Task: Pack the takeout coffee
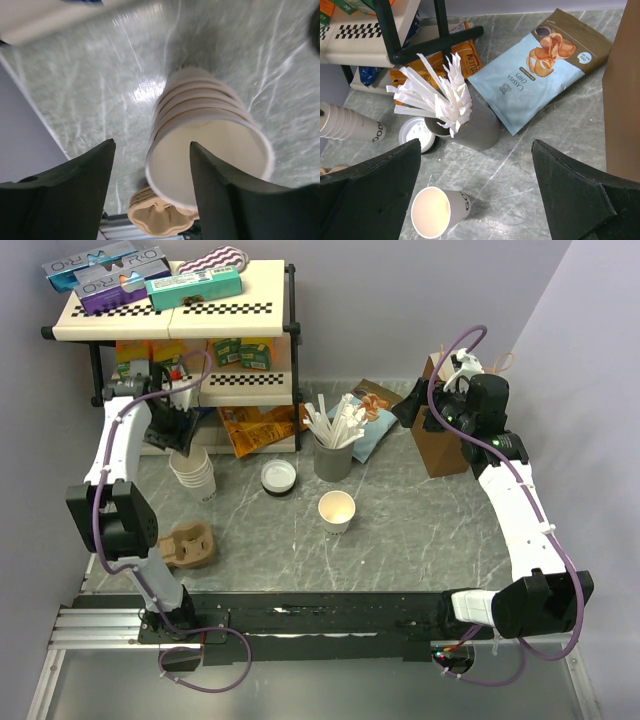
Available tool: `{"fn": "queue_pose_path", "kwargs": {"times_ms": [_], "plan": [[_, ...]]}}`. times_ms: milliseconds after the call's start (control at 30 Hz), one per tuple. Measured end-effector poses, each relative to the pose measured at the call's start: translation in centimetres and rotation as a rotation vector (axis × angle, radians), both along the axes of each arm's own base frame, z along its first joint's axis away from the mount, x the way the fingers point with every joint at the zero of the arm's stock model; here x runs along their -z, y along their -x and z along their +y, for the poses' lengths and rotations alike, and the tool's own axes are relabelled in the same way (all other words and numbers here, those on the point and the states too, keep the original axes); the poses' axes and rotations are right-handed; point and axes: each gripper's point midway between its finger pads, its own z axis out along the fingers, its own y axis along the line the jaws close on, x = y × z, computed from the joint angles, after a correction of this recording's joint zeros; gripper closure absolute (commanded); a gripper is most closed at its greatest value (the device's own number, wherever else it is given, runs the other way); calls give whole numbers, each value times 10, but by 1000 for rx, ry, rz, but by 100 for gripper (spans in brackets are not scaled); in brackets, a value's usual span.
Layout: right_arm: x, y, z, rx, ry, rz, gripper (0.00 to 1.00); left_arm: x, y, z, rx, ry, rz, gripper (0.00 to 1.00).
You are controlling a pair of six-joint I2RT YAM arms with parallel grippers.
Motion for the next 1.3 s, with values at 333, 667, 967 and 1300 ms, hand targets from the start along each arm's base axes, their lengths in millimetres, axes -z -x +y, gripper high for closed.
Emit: {"fn": "queue_pose_path", "kwargs": {"times_ms": [333,667,967,1300], "plan": [[2,1,-1,-2,15,1,3,-101,7,-25,54,93,-227,25],[3,12,4,-103,90,-41,3,-75,91,-175,636,226,-115,34],[29,54,8,-262,211,-47,0,7,64,-247,845,134,6,57],[39,91,-3,-271,280,-40,0,58,28,-260,873,85,34,58]]}}
